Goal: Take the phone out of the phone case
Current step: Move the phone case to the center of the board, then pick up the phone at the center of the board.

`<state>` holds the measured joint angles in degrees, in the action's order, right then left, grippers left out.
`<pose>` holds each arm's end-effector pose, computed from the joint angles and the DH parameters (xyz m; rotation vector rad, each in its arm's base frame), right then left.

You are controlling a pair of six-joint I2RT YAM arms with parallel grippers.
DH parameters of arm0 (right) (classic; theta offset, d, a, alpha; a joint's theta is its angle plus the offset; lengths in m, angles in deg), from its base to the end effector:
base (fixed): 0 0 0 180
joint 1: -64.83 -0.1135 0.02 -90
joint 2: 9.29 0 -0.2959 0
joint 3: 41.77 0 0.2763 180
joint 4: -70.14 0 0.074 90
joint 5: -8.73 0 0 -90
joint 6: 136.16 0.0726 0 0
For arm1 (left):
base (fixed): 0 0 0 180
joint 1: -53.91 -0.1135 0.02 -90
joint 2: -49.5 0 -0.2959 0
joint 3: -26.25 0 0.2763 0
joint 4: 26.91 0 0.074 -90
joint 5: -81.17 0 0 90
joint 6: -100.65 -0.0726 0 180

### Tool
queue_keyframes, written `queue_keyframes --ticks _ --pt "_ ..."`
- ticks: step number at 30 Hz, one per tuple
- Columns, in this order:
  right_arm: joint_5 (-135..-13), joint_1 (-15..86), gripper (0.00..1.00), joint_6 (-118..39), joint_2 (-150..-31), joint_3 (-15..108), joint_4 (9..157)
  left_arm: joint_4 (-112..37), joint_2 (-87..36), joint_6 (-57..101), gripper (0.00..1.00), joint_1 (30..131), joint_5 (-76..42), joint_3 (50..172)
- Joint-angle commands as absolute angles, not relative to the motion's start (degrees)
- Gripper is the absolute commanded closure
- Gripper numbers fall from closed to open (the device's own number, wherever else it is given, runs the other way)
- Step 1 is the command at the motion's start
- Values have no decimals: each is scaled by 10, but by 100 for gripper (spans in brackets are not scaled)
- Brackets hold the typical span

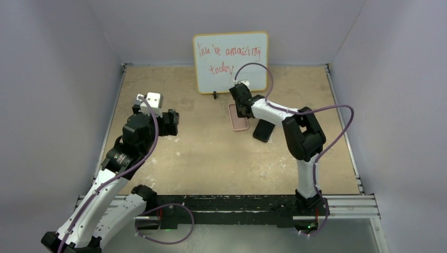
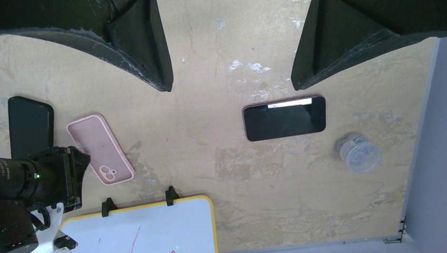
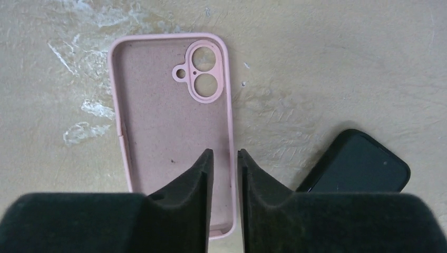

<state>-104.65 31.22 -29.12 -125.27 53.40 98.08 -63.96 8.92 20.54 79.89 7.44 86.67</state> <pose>0.4329 0.2531 0.1756 -0.1559 2.3280 -0.0605 0.1819 -0.0660 0.3572 0.0660 1.8610 -0.1685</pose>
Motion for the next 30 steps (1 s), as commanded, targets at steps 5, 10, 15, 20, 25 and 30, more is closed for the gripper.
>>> queue_keyframes --ticks 5,10,15,20,25,30 --pt "-1078 311 33 -212 -1155 490 979 -629 113 205 13 810 75 865" --pt "-1127 322 9 -150 -1110 432 1008 -642 133 201 13 835 81 868" --pt "-1179 325 1 -98 -1080 385 1009 -649 150 204 12 873 99 869" --pt "-1191 339 1 -78 -1078 384 1035 -648 148 195 12 915 123 872" --pt "-1127 359 1 -60 -1083 358 1007 -648 141 188 12 957 155 867" --pt "-1121 375 1 -51 -1102 353 1002 -649 157 190 12 957 164 863"
